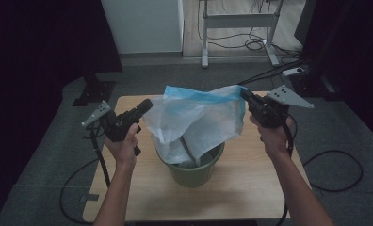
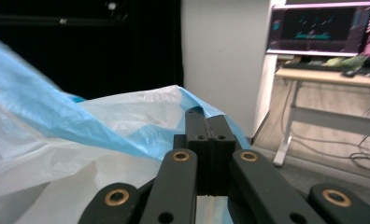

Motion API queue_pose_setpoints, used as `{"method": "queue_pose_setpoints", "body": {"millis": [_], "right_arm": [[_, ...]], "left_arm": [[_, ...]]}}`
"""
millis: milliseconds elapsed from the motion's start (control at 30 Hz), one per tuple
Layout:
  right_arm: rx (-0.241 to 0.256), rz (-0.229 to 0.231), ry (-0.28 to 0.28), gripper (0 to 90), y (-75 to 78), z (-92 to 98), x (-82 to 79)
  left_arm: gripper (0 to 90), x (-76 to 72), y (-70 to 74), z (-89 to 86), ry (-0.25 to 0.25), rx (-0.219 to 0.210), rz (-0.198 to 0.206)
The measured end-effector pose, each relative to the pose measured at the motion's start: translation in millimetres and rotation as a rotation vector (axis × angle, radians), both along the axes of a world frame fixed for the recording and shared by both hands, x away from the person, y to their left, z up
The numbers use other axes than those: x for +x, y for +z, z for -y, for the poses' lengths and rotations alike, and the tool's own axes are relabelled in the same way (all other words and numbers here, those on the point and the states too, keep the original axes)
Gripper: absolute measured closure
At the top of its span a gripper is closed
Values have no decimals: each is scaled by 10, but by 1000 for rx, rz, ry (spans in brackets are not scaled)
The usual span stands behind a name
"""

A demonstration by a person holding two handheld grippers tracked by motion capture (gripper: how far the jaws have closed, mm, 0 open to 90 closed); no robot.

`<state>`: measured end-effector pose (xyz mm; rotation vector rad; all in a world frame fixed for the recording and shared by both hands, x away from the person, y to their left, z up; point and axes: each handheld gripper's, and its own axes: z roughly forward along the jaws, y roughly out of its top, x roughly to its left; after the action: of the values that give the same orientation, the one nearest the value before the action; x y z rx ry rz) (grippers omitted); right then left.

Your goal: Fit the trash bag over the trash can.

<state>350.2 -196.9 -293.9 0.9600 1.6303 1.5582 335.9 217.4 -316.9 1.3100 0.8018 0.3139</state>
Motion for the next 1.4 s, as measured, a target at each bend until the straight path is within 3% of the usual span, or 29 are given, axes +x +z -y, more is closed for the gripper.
{"method": "queue_pose_setpoints", "body": {"millis": [133,267,400,567,733,967,1200,1267,1400], "right_arm": [[25,19,-24,892,51,135,-88],[33,25,0,892,-7,167,-256],[44,23,51,892,-186,152,-503],[68,-17,107,892,-505,109,-714],[100,-57,151,892,-751,71,-879],[94,-101,205,892,-1073,-15,-1110],[79,-167,234,892,-1341,-71,-1241],[60,-185,234,892,-1411,-77,-1261],[67,-224,228,892,-1527,-31,-1252]], "left_arm": [[899,-135,-38,52,-29,29,21],[898,-341,-187,41,-34,63,31],[898,-548,-371,-26,-24,88,26],[898,-723,-620,-125,-5,117,6],[899,-810,-840,-213,-8,107,-25],[898,-921,-1096,-277,-23,107,-54],[899,-990,-1241,-295,-39,144,-87],[898,-996,-1281,-307,-42,145,-101],[898,-1014,-1350,-330,-47,145,-118]]}}
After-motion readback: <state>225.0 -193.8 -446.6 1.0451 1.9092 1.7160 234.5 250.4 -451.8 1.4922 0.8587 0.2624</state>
